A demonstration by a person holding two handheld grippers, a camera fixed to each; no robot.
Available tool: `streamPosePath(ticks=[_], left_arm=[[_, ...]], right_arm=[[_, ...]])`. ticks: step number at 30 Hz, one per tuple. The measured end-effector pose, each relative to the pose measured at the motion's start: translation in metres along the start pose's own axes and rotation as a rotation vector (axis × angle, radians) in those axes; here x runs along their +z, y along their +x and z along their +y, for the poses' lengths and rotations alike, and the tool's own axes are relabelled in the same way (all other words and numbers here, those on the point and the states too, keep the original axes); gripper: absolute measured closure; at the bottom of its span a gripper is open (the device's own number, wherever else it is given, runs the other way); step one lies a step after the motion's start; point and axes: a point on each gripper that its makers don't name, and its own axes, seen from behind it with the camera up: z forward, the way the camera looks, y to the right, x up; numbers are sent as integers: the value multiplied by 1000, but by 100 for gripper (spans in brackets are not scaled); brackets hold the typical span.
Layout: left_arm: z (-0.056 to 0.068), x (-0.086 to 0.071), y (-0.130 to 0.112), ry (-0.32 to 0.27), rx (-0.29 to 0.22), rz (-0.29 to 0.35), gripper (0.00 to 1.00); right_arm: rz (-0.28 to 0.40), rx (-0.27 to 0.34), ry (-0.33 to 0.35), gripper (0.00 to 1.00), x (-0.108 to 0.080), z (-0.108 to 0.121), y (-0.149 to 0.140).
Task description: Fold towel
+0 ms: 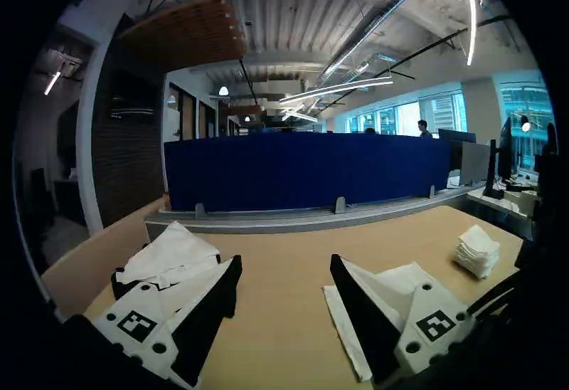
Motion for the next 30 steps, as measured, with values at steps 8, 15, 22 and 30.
streamPosePath(ticks=[8,15,22,30], left_arm=[[14,-5,8,-58,18,-66,8],[22,-6,10,-109,39,-106,8],[41,-10,0,-216,81,-178,8],[72,-27,-31,-386,171,-309,8]], right_arm=[[-36,-18,18,0,-5,-3,17],[-88,-54,60,0,-10,-11,19],[-208,-98,175,0,-21,-32,5],[-407,-161,373,0,-44,-64,-26]])
